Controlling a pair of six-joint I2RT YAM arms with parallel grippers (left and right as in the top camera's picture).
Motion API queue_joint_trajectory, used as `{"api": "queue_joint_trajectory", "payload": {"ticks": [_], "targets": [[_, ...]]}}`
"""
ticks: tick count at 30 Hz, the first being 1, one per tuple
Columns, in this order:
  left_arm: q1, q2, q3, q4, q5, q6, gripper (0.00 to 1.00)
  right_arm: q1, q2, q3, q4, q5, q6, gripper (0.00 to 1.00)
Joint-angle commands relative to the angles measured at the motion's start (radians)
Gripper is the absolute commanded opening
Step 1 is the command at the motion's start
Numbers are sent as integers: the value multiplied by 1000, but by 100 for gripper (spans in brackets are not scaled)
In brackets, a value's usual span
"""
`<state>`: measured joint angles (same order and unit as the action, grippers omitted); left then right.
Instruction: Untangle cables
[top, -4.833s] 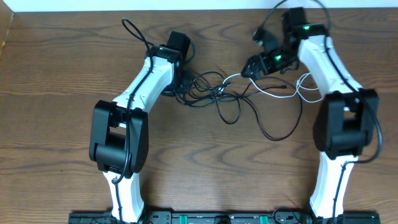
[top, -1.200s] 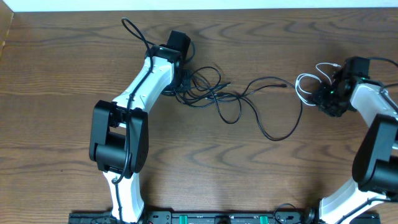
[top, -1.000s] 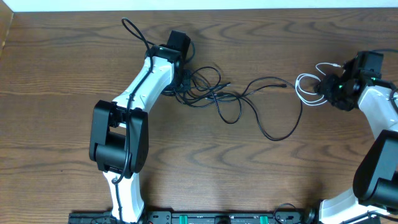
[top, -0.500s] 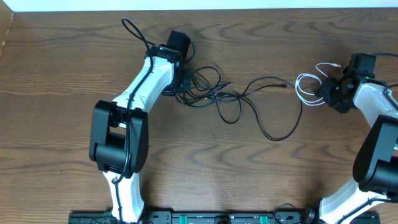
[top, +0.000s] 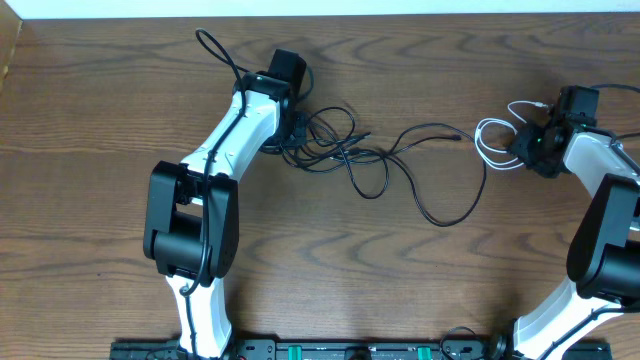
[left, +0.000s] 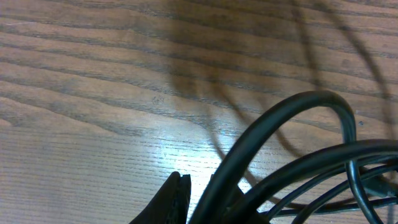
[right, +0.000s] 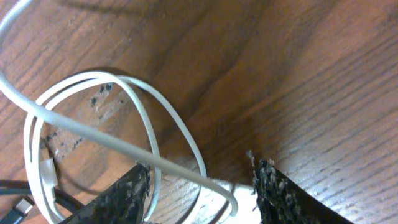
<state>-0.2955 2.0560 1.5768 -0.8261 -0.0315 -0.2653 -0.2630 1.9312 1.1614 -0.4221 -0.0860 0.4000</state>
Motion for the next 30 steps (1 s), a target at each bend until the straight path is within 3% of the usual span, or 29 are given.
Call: {"api": "queue_joint_trajectory", "payload": {"ticks": [1, 10, 15, 30], "targets": [[3, 11, -9, -2, -3, -2, 17, 10, 61, 3, 2, 14, -15, 45], [3, 11, -9, -2, -3, -3, 17, 8, 71, 11, 103, 5, -42, 1], [2, 11, -9, -2, -2, -3, 17, 0, 70, 106, 106, 1, -42, 1], [2, 11, -9, 2, -3, -3, 17, -191, 69, 784, -48, 70, -26, 1]]}}
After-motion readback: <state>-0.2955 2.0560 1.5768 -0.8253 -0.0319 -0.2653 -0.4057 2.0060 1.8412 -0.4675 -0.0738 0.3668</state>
